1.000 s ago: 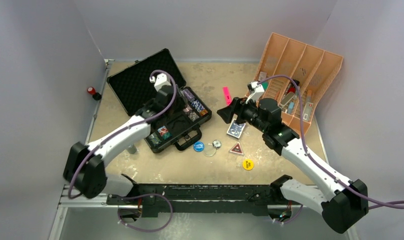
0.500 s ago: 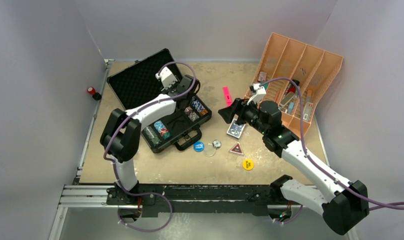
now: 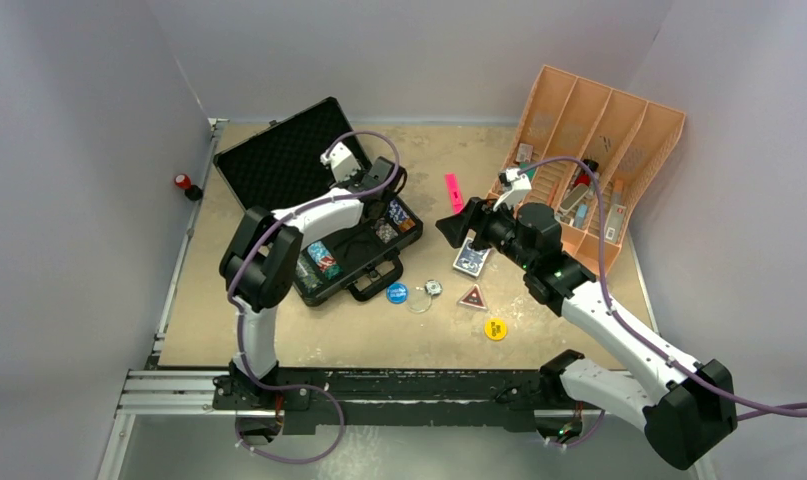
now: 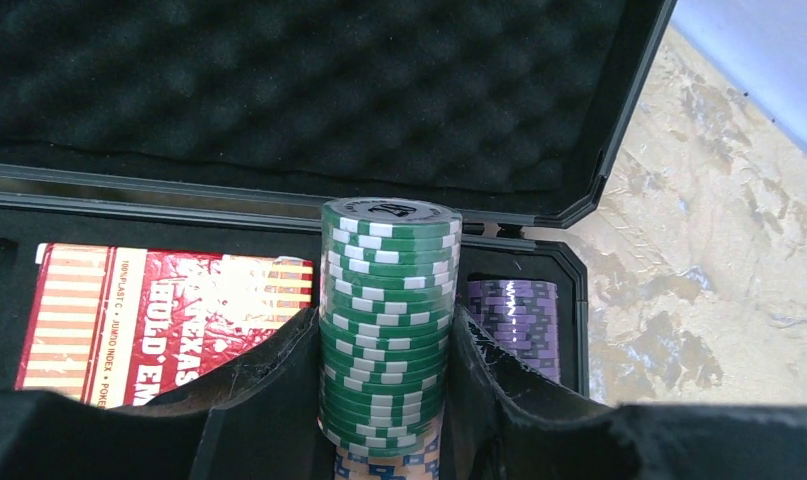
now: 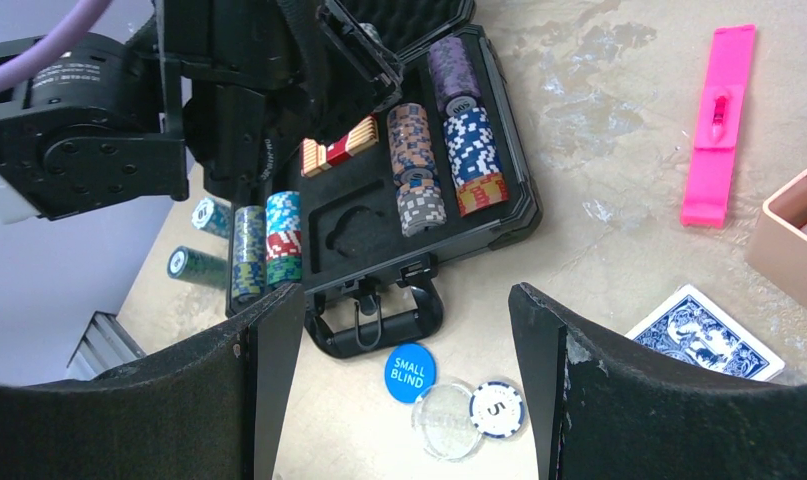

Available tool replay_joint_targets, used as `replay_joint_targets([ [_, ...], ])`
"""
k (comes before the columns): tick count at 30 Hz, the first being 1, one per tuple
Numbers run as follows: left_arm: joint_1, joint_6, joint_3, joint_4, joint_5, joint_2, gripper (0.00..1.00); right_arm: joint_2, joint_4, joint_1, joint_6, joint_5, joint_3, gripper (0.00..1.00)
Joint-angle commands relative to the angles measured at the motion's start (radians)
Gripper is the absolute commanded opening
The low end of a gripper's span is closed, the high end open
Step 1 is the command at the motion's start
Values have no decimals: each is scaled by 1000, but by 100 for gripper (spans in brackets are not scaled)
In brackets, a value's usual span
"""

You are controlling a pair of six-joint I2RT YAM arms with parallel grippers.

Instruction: Pack up texas hold em set

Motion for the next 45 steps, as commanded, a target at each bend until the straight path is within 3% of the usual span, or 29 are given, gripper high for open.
replay_joint_targets([
  [1, 8, 22, 67, 47, -60, 10, 0, -11, 54, 2, -13, -5, -6, 77],
  [16, 8, -96, 36, -31, 114, -18, 0, 4, 69, 2, -20, -8, -16, 77],
  [35, 5, -127, 57, -63, 331, 2, 0, 0, 75, 2, -21, -2, -26, 77],
  [43, -10, -133, 28, -69, 324, -30, 0, 1, 77, 2, -21, 1, -26, 78],
  [45, -11, -121, 29, -77, 302, -34, 10, 2, 78, 3, -21, -1, -27, 78],
])
